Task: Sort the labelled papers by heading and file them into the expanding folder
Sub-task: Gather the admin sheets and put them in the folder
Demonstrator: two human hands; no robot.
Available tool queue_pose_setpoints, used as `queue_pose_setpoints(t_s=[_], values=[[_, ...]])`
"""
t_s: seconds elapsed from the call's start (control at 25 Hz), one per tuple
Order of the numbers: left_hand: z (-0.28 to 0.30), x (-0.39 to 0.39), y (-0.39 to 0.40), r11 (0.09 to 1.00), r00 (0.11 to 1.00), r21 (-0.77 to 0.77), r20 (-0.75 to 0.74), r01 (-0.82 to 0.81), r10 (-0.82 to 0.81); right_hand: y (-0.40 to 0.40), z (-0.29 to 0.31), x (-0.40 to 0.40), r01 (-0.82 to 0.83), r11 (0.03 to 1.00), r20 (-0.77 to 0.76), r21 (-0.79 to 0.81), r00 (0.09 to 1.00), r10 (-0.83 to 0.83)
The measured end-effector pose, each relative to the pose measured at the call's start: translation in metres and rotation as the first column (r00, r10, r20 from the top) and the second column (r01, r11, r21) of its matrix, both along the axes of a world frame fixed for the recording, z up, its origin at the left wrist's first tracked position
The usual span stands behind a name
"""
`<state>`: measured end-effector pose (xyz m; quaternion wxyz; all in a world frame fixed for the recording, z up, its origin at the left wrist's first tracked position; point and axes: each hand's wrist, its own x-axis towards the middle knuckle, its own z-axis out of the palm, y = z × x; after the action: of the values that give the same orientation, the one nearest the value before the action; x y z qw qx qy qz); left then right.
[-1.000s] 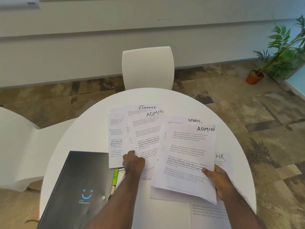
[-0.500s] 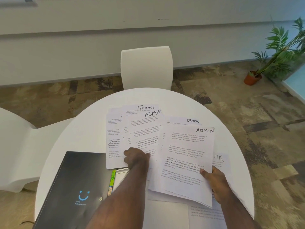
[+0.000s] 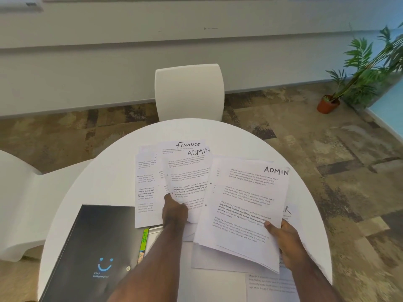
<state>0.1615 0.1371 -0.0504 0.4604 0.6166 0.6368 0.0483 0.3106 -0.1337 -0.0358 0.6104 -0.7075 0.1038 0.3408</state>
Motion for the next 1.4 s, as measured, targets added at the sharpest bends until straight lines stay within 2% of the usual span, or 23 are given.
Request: queue_pose_setpoints(t_s=[0.08,0.16,0.28,0.4,0.48,0.72,0.88,0.96,1.04,1.12,1.28,1.4], values=[[0.001,-0.015,0.001,0.998,0.988,0.042,0.147,0.038,-0.044,0.006,0.003,0.001,-0.005,0.999,-0.019,0.034,1.0,0.006],[0.001,-0.03,0.003,0.991,0.965,0.032,0.224,0.132,-0.136,0.014,0.006,0.002,-0.027,0.999,-0.024,0.04,0.999,0.028],[0.001,-0.058,0.0,0.964,0.941,-0.146,0.29,0.223,-0.174,0.027,0.01,-0.003,-0.082,0.996,-0.024,0.035,0.996,0.083],[0.003,-0.085,-0.016,0.831,0.882,-0.461,0.466,0.312,-0.072,0.034,0.01,-0.014,-0.115,0.993,-0.032,0.025,0.993,0.116],[0.004,-0.098,-0.026,0.74,0.858,-0.573,0.513,0.353,-0.012,0.034,0.012,-0.02,-0.171,0.985,-0.07,-0.003,0.983,0.17],[0.007,-0.116,-0.05,0.63,0.838,-0.661,0.545,0.408,0.029,0.025,0.022,-0.04,-0.304,0.952,-0.175,-0.032,0.94,0.294],[0.016,-0.118,-0.044,0.606,0.778,-0.749,0.539,0.267,0.323,0.017,0.032,-0.05,-0.311,0.949,-0.082,-0.054,0.949,0.306],[0.027,-0.114,-0.036,0.665,0.754,-0.702,0.575,0.255,0.318,0.014,0.04,-0.051,-0.316,0.948,-0.019,-0.032,0.949,0.315],[0.042,-0.106,-0.032,0.754,0.758,-0.575,0.631,0.316,0.163,0.011,0.053,-0.054,-0.339,0.941,0.041,0.009,0.94,0.338],[0.059,-0.096,-0.03,0.801,0.736,-0.465,0.676,0.377,0.046,0.012,0.066,-0.056,-0.348,0.936,0.099,0.057,0.934,0.342],[0.09,-0.083,-0.03,0.888,0.629,-0.277,0.777,0.366,-0.017,0.019,0.092,-0.06,-0.364,0.918,0.217,0.157,0.919,0.328],[0.106,-0.084,-0.036,0.921,0.556,-0.133,0.825,0.367,-0.102,0.021,0.103,-0.063,-0.369,0.91,0.294,0.187,0.905,0.307]])
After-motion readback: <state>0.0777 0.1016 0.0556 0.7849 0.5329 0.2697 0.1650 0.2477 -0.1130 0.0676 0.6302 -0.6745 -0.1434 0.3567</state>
